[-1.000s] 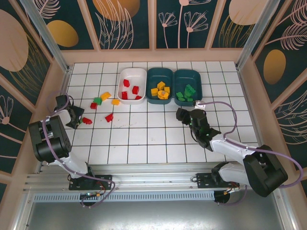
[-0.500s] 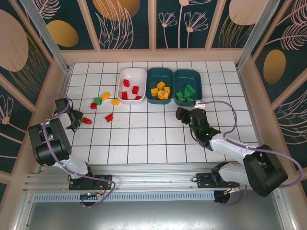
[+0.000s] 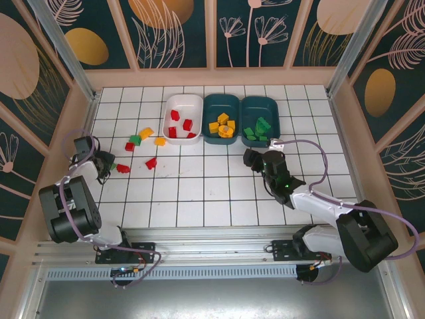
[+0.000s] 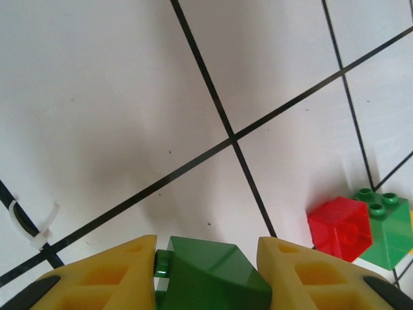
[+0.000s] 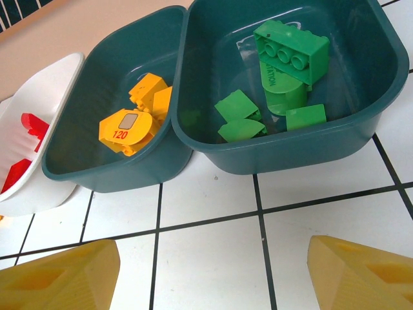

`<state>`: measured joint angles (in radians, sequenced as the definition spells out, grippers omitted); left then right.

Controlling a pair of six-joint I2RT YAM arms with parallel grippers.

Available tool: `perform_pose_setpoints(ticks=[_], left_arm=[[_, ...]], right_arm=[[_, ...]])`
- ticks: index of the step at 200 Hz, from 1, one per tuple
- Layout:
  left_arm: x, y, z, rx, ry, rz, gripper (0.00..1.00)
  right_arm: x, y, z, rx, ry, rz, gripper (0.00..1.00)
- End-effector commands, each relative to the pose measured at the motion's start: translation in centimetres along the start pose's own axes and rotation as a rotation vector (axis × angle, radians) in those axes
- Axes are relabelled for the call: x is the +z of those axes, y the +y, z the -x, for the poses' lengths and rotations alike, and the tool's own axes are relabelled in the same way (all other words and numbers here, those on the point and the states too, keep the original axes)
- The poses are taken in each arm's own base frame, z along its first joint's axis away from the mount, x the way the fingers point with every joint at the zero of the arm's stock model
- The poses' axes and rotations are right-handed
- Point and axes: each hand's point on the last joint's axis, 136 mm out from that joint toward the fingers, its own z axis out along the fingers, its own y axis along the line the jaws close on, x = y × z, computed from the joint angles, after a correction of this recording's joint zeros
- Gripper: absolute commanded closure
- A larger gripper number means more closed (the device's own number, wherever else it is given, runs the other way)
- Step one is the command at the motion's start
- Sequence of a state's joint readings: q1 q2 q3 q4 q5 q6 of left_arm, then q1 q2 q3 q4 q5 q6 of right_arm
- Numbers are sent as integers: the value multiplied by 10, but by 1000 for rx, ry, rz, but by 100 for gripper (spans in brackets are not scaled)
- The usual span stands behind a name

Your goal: Sort the legos into containers by color

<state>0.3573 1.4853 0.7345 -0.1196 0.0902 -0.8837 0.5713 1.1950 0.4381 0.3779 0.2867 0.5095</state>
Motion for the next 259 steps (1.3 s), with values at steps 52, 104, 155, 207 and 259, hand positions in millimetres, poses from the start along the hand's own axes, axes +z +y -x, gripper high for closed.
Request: perform_pose_setpoints(ticks=[52, 104, 155, 207, 259], left_arm=[[-46, -92, -26, 149, 5, -169, 60], [-74, -220, -116, 361, 104, -418, 60], [-66, -328, -267, 655, 326, -616, 61], [-65, -390, -400, 846, 523, -779, 61], [-51, -401, -464, 876, 640, -855, 60]], right_arm=[[2, 4, 12, 9, -34, -10, 23], [6, -26, 12, 154, 9, -19, 21], [6, 1, 14, 144, 75, 206, 18], [-13, -90, 37, 338, -53, -26, 17], [-15, -98, 34, 320, -61, -57, 17]])
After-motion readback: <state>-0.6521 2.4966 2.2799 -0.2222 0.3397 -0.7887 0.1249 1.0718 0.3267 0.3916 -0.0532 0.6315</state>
